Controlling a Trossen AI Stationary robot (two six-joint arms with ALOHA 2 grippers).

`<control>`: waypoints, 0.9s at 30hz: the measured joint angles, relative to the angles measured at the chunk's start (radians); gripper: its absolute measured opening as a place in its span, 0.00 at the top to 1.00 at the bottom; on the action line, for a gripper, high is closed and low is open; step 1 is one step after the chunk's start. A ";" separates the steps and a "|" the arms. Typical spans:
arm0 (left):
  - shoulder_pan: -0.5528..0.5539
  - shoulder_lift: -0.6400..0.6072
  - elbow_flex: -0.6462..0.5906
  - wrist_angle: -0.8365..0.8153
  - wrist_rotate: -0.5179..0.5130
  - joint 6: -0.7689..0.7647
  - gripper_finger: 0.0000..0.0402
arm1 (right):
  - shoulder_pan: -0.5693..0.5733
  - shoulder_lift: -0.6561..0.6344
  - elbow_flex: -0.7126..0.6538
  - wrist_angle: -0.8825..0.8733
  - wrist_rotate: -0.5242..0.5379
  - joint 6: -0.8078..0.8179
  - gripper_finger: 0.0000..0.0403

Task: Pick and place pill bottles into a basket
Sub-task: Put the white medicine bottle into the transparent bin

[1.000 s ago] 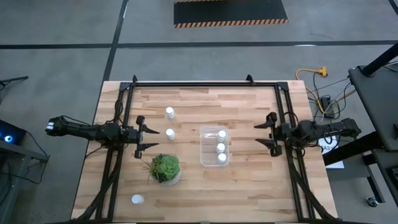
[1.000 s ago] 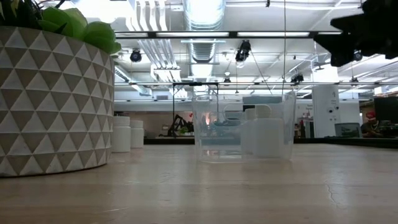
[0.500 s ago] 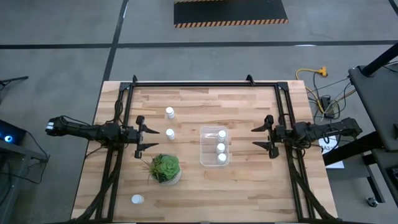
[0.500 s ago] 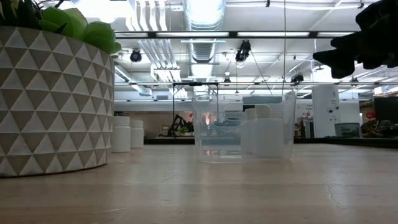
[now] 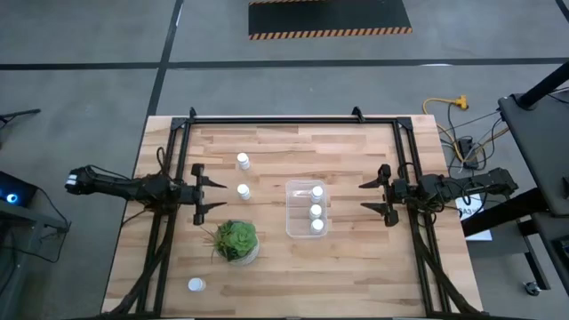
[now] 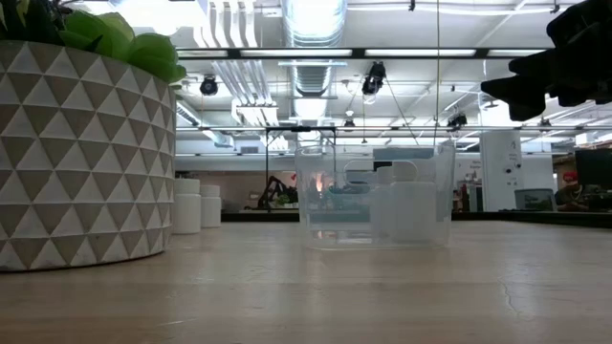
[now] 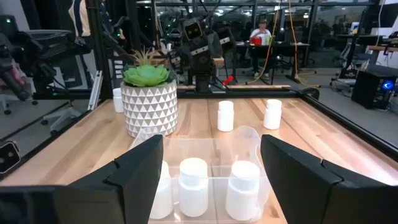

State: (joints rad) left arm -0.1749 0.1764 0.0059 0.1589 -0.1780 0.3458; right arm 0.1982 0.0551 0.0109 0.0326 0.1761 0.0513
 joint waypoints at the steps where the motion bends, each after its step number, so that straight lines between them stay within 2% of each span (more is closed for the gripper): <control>1: 0.000 0.000 0.000 0.033 0.000 0.000 0.48 | 0.000 0.000 0.000 0.000 0.000 -0.002 0.35; 6: 0.000 0.000 0.000 0.226 -0.004 -0.002 0.48 | 0.000 0.000 0.000 0.000 0.000 -0.002 0.35; 14: 0.000 0.012 -0.001 0.701 -0.013 -0.002 0.48 | 0.000 0.000 0.000 0.000 0.000 -0.001 0.35; 18: 0.000 0.018 -0.001 0.883 -0.012 -0.002 0.48 | 0.000 0.000 0.000 0.000 0.000 -0.001 0.35; 27: 0.000 0.013 -0.001 1.105 -0.010 -0.001 0.48 | 0.000 0.000 0.000 0.000 0.001 -0.001 0.35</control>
State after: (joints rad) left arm -0.1749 0.1890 0.0052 1.2639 -0.1884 0.3453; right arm 0.1982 0.0551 0.0113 0.0330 0.1768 0.0500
